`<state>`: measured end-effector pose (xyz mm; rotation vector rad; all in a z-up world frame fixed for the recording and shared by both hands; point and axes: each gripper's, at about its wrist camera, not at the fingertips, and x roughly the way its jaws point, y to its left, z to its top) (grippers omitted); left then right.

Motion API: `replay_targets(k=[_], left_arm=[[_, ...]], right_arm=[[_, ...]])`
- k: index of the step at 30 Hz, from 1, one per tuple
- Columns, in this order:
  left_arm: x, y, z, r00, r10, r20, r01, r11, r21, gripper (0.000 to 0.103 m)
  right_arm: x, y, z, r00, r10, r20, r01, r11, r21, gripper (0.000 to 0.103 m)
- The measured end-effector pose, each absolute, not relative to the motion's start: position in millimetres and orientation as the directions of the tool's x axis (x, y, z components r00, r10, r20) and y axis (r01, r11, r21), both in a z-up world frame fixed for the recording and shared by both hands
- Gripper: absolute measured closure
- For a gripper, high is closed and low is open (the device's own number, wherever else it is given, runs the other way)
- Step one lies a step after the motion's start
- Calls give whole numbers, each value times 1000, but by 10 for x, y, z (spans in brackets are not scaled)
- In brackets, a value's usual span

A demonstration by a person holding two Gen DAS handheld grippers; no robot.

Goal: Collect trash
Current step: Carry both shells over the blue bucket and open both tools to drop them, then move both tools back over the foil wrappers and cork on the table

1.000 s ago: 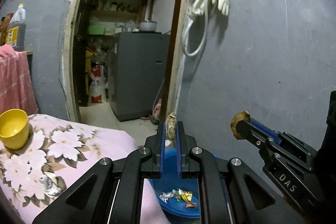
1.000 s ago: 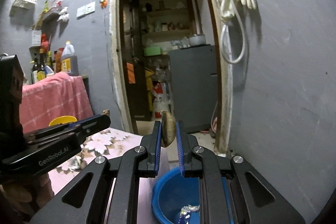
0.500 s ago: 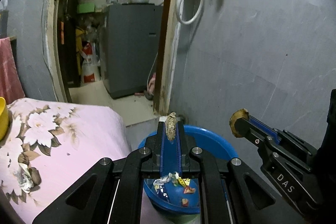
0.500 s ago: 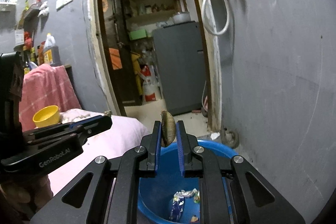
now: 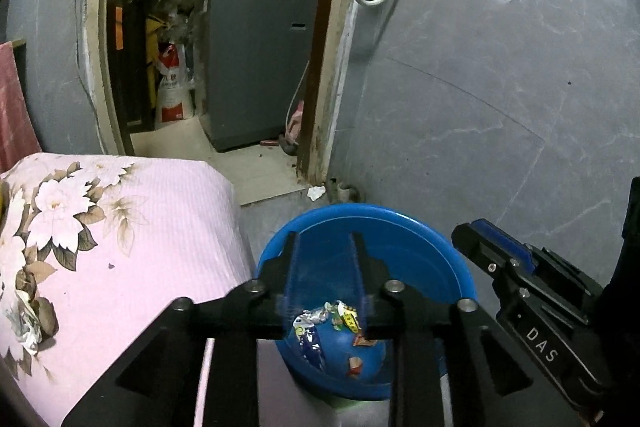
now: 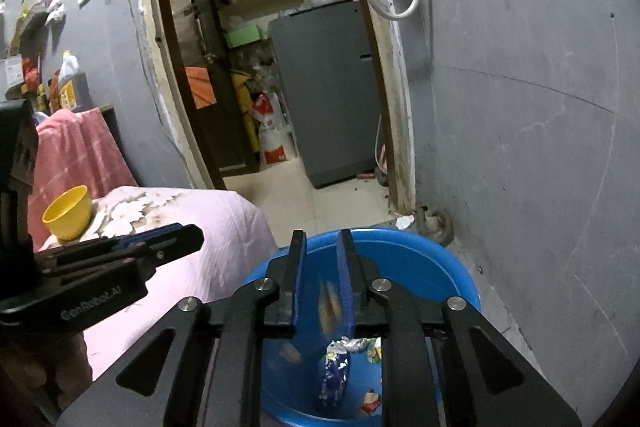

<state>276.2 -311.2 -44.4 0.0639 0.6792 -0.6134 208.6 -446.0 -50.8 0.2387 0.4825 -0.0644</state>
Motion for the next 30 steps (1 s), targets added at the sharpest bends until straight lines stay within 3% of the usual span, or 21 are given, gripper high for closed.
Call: replay_targets(k=[3,18,27,30], left_arm=[[2728,-3111,-416,616,-508,-601,544,827,-142,77],[2645,-2871,-125,660,-498,-563,518,844,-140,75],[2519,-2425,139,725,-472,-501,472,871,-136,66],[2475,-2250,209,749,-454,-483,445,884,-140,60]], right_arm=[[2091,-4461,-510,882,-6,-471,121,969,215,79],[2023,-4352,-241,906,-13,-423,107,974,198,79],[1983,-4073,42,929,5,-370,65,982,177,76],[1968,-3919,148,938,18,-347,43,985,166,70]])
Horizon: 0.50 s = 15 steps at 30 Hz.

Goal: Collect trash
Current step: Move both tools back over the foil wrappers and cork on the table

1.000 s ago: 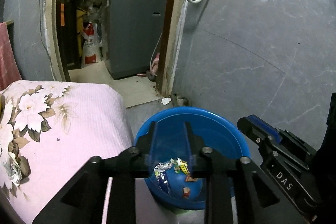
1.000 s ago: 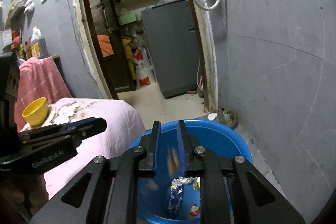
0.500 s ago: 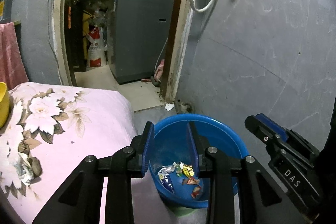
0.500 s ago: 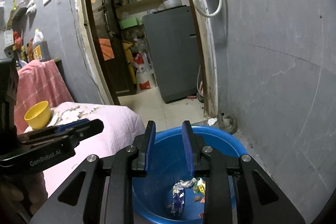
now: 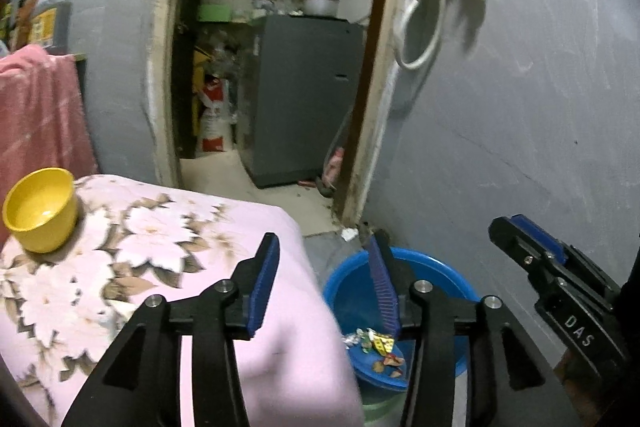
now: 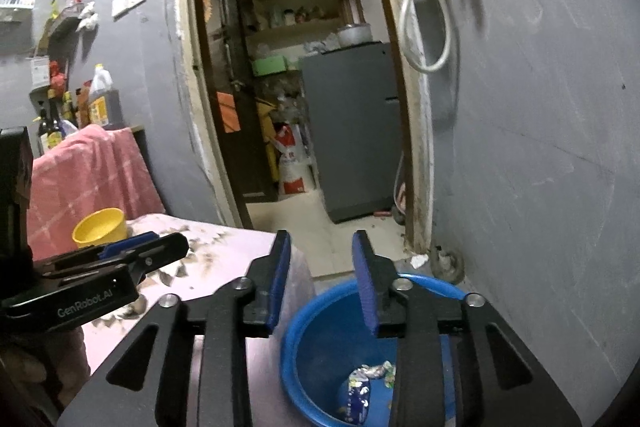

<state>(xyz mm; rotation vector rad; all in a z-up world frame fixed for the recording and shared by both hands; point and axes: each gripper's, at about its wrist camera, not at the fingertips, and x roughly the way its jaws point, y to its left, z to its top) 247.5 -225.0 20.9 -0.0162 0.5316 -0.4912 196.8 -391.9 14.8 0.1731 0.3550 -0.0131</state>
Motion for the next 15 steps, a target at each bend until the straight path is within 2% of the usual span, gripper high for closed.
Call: replay_targets(k=[4,10,12,14,15], left_arm=[[2404,-1967,303,785,-418,-456,404,905,-134,58],[2284,-1534,400,836,-358,-416,334,933,-130,40],[2257,-1403,418,852,-333,-403,308,943,-128,31],[2211,-1241,433,869,-311,-384,284,950,-127,19],[2187,-1159,438,879,-299,-370,271,954,-128,16]], right_arm=[[1947,-3733,260,946,33,-321,19,987,157,65],[1944,-3423,387,954,65,-292,-23,989,146,49],[1960,-3319,418,955,71,-287,-31,989,142,30],[1957,-3215,453,959,80,-272,-43,989,140,24],[1948,-3173,465,960,83,-266,-47,989,138,21]])
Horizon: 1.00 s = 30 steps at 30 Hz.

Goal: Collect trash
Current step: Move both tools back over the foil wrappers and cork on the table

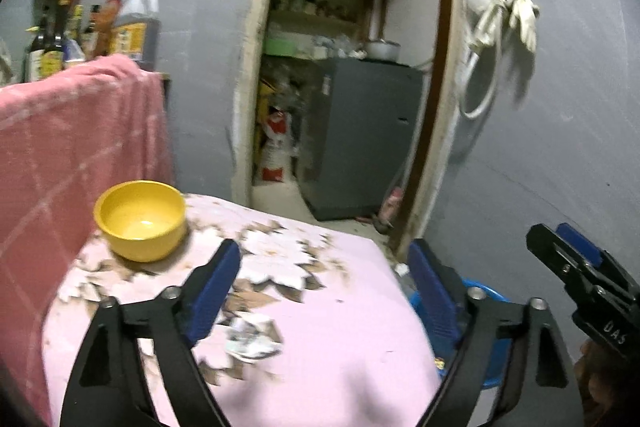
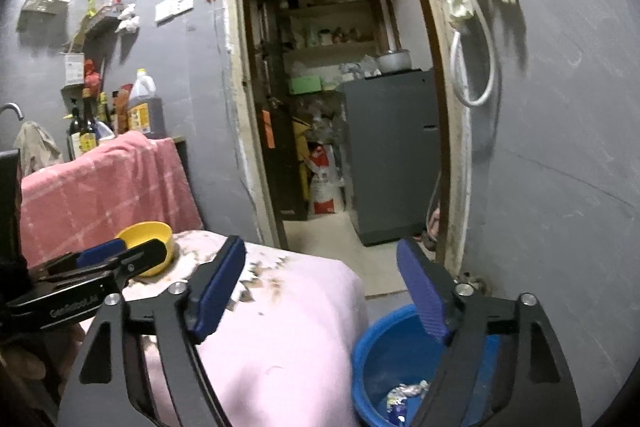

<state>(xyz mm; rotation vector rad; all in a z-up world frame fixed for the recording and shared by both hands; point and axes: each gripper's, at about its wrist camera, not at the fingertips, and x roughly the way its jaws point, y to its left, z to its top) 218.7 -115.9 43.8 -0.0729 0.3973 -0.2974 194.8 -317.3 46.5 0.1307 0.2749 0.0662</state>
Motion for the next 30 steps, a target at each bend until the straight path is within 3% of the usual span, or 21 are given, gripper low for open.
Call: replay_targets(k=[2,6,19,30], left_arm=[[2179,-1031,452,894,-279,-352,250,960,-127,7],[2107,-757,464,921,-238,-307,205,969,-136,4],[1920,-163,400,960,-125,-249,98,988,-119,2],[1941,-29,198,958,-76,-278,54,995,-89,2]], right_arm=[[1961,-3053,497,962,89,-256,-58,990,129,15],[1968,-2850,534,967,110,-229,-83,989,125,2],[1968,-2302,512,969,188,-163,-174,980,99,0],[2086,-2078,349,955,227,-190,-217,974,68,0]])
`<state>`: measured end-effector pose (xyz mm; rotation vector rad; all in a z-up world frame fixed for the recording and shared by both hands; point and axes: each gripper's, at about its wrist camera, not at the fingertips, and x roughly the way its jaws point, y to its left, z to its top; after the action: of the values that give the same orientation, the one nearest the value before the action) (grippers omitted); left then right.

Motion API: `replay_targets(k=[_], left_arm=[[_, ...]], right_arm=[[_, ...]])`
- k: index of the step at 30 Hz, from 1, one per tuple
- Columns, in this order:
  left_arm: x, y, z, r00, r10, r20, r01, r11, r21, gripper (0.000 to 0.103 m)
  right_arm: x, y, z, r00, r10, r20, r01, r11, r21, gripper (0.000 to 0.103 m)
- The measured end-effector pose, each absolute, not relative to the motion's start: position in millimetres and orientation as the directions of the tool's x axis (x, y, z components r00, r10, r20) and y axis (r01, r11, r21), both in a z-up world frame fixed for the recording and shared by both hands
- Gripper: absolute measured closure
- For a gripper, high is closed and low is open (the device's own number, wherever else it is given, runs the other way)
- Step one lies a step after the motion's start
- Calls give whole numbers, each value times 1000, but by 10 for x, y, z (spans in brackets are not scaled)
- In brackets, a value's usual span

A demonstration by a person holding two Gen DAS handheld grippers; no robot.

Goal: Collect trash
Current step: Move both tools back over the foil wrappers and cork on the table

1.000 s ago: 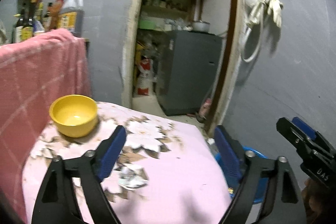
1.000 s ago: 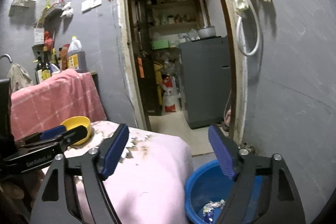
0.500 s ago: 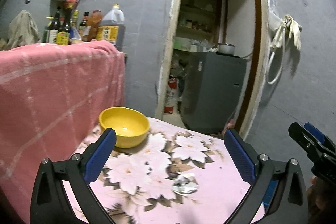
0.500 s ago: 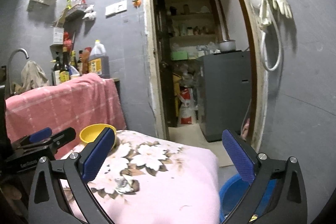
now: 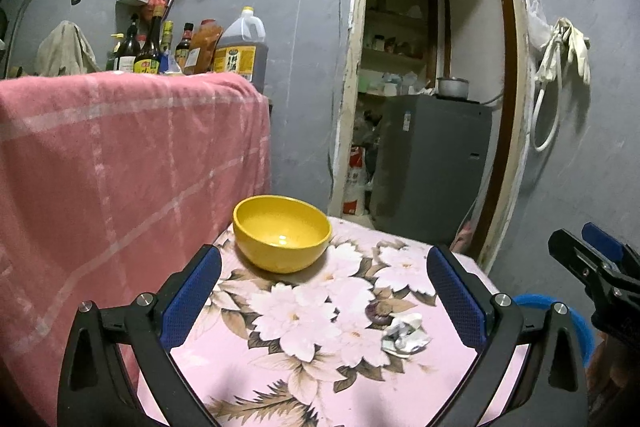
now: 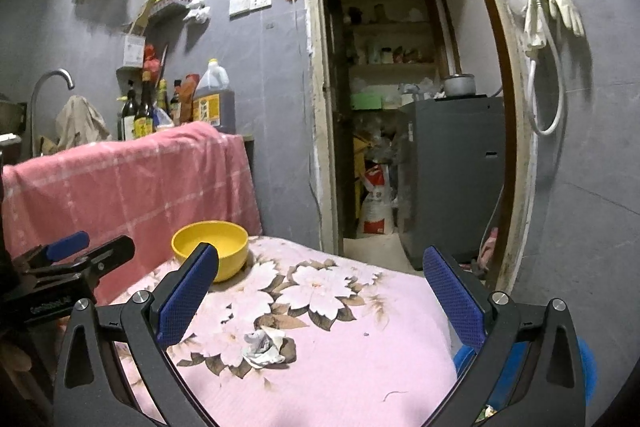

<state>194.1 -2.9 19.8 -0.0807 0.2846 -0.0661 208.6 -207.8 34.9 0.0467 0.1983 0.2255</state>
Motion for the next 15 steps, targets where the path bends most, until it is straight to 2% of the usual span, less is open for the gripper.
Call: replay_targets(k=[15], left_arm=[[2239,-86,-135,912,-93,-400,80,996,-50,2]], right_arm=[[2403,-2013,-42,922,236,-306,-237,971,37,0]])
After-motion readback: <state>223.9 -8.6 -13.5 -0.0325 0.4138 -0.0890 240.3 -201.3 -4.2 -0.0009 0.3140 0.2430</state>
